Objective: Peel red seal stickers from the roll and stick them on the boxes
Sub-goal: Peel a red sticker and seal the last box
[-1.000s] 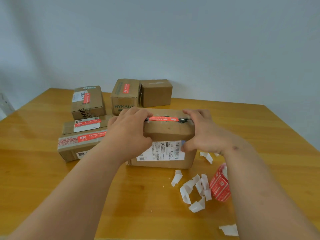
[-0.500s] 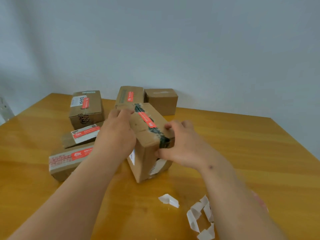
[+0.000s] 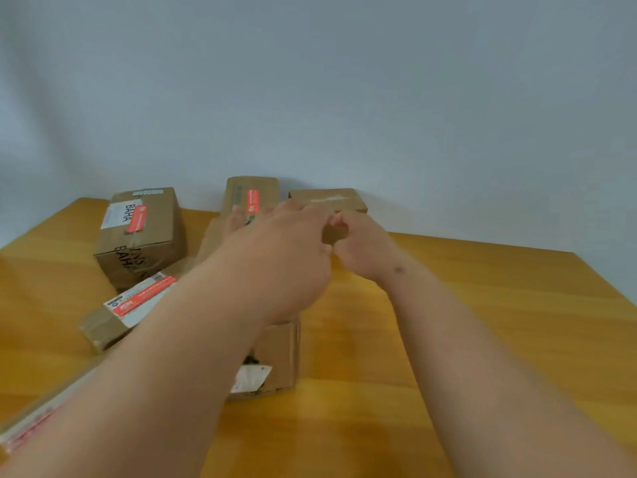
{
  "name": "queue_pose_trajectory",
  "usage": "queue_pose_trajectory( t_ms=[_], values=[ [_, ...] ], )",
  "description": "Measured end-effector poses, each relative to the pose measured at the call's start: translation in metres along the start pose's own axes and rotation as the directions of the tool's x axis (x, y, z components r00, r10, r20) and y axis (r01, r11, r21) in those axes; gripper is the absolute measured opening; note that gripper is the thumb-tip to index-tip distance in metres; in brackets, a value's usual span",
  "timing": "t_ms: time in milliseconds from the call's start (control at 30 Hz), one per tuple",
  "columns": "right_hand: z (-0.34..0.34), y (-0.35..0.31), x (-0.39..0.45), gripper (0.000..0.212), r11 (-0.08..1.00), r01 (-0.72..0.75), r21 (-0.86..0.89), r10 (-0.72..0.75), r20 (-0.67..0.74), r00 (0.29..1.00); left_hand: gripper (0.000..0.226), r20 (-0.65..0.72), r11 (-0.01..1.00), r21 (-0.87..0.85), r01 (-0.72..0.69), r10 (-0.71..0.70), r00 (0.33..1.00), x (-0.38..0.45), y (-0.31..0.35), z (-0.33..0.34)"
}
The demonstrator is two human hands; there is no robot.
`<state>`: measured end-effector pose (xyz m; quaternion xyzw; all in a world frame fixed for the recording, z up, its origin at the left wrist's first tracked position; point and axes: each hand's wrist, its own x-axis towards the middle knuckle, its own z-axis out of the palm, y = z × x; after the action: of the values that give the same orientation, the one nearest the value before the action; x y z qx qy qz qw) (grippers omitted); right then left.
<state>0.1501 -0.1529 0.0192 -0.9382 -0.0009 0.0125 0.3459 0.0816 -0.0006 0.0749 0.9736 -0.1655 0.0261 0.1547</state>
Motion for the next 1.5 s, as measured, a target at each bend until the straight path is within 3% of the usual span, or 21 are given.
queue_pose_trajectory(
  t_ms=[100,200,400,533,667,833,933,1067,1200,1267,1400,1500],
  values=[
    [0.013,0.007,0.054,0.052,0.971,0.018,-0.238,-0.019,-0.002,1.0,0.036,0.177,0.979,0.193,-0.069,0.034,0.984,0.061,0.004,-0.009],
    [0.008,0.013,0.084,0.066,0.905,-0.026,-0.424,0.007,-0.045,0.999,0.031,0.248,0.925,0.367,-0.096,0.002,0.969,0.12,0.002,-0.005],
    [-0.001,0.034,0.106,0.072,0.852,0.033,-0.523,-0.015,0.038,0.999,0.021,0.376,0.769,0.631,-0.096,-0.195,0.906,0.179,-0.021,0.035],
    [-0.014,0.041,0.1,0.074,0.79,0.039,-0.612,-0.083,-0.044,0.996,0.028,0.404,0.826,0.554,-0.104,-0.157,0.901,0.186,-0.018,0.05],
    [-0.026,0.054,0.089,0.06,0.805,-0.044,-0.592,-0.001,-0.075,0.997,0.037,0.405,0.913,0.384,-0.14,-0.03,0.914,0.176,-0.008,0.05],
    [-0.033,0.058,0.063,0.07,0.845,-0.081,-0.529,0.088,-0.012,0.996,0.035,0.41,0.899,0.393,-0.195,0.018,0.912,0.153,0.011,0.048],
    [-0.043,0.059,0.038,0.09,0.849,-0.116,-0.516,0.14,0.009,0.99,0.035,0.431,0.881,0.422,-0.214,0.013,0.902,0.133,0.026,0.045],
    [-0.069,0.057,-0.007,0.094,0.892,-0.15,-0.427,0.173,0.015,0.985,0.047,0.363,0.928,0.333,-0.167,0.038,0.931,0.095,0.05,0.034],
    [-0.089,0.042,-0.071,0.095,0.932,-0.065,-0.357,0.104,0.09,0.991,0.075,0.207,0.965,0.204,-0.167,0.124,0.97,0.041,0.072,0.026],
    [-0.09,0.032,-0.105,0.096,0.928,0.006,-0.372,0.045,0.129,0.991,0.086,0.196,0.969,0.16,-0.187,0.154,0.968,0.008,0.076,0.027],
    [-0.074,0.018,-0.159,0.095,0.901,0.124,-0.416,-0.048,0.189,0.981,0.075,0.164,0.977,0.09,-0.191,0.175,0.971,-0.057,0.071,0.031],
    [-0.054,0.013,-0.186,0.098,0.879,0.186,-0.439,-0.098,0.215,0.972,0.08,0.156,0.983,0.038,-0.178,0.17,0.973,-0.099,0.059,0.04]
  ],
)
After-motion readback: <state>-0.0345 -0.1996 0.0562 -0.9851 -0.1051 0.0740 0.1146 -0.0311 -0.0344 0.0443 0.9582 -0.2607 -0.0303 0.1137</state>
